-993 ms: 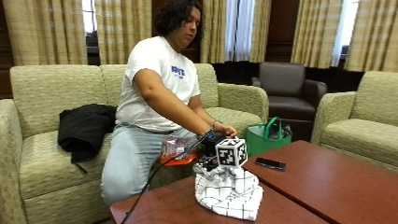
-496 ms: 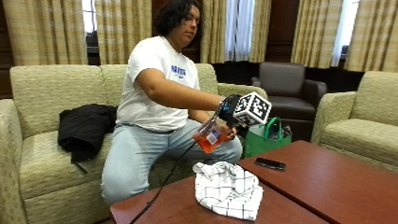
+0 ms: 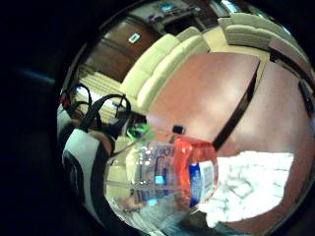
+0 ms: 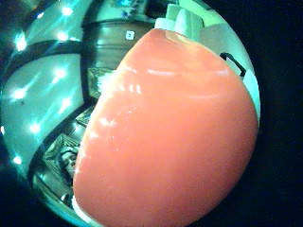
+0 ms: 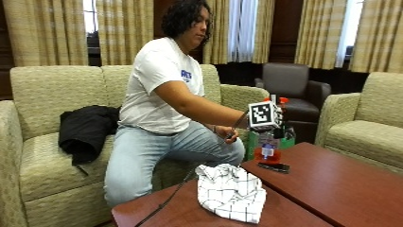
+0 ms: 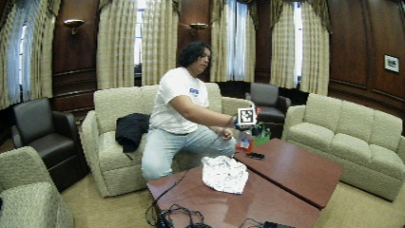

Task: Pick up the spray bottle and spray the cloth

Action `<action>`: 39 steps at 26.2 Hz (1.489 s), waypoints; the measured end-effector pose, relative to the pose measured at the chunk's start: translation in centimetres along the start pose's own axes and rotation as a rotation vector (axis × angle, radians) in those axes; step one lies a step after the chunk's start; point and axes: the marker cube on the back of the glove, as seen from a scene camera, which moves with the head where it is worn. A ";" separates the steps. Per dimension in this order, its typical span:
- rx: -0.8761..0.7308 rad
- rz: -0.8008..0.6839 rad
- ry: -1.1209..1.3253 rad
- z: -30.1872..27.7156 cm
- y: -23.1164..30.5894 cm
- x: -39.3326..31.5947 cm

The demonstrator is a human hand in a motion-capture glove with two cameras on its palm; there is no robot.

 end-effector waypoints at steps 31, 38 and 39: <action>0.117 0.075 -0.034 9.2 -6.0 11.8; 0.101 0.094 -0.043 9.7 -5.6 11.7; 0.137 0.099 -0.051 9.7 -6.1 11.7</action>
